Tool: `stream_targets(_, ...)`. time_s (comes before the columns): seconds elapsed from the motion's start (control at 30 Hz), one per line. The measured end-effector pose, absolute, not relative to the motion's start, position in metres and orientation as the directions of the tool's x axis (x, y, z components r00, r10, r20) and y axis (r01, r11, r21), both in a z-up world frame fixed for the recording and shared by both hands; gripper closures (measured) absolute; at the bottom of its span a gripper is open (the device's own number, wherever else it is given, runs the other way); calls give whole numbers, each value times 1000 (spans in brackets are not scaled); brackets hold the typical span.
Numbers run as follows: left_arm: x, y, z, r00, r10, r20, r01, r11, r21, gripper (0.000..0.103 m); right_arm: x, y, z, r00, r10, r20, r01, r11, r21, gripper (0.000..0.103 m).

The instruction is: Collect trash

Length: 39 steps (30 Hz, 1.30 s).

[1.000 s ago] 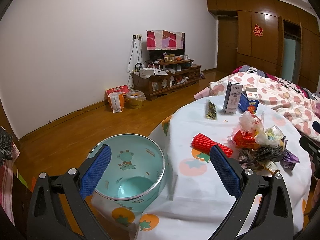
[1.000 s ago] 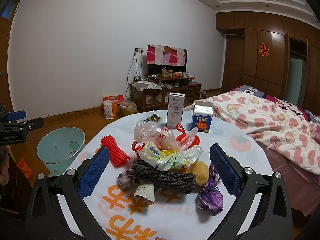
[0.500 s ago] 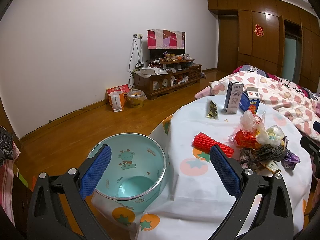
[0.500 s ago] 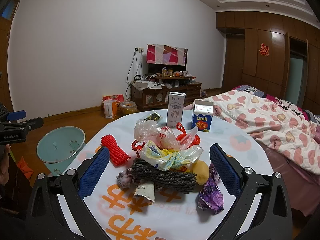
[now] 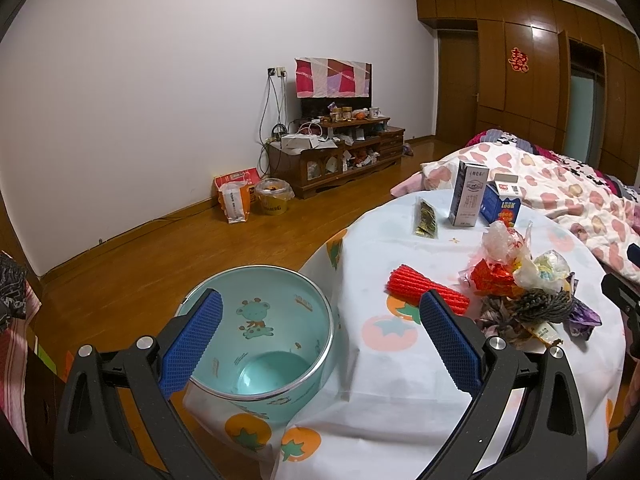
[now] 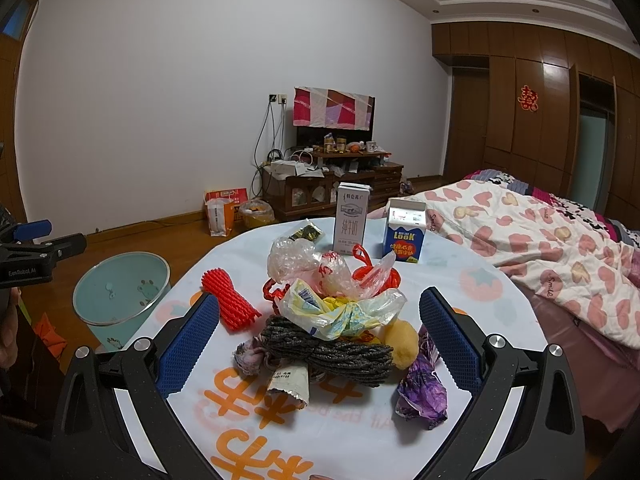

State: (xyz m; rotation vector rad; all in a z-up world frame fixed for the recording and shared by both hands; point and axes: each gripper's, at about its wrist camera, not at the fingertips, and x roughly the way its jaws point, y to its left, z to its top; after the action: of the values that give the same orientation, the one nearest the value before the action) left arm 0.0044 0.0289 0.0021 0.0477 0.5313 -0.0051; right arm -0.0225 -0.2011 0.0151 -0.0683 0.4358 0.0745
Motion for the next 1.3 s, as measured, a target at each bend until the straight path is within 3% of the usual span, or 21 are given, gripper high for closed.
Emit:
stream_targets(0.77, 2, 34, 1, 860, 9, -510, 17, 999, 46, 6, -22, -202, 16, 903, 57, -425, -86, 995, -49, 5)
stream_targets(1.0, 14, 15, -17, 841, -3, -541, 41, 998, 58, 6, -14, -224, 5, 904, -1, -428, -23, 998, -51, 5)
stream_targets(1.1, 22, 1, -31, 826, -13, -564, 67, 995, 75, 6, -7, -246, -9, 885, -50, -463, 31, 998, -50, 9)
stream_targets(1.2, 34, -15, -44, 811, -19, -585, 85, 993, 86, 6, -1, -269, -23, 861, -91, -501, 82, 996, -38, 25)
stream_targets(1.3, 47, -30, -58, 792, -19, -611, 97, 991, 94, 6, 7, -288, -39, 833, -110, -542, 119, 993, -19, 26)
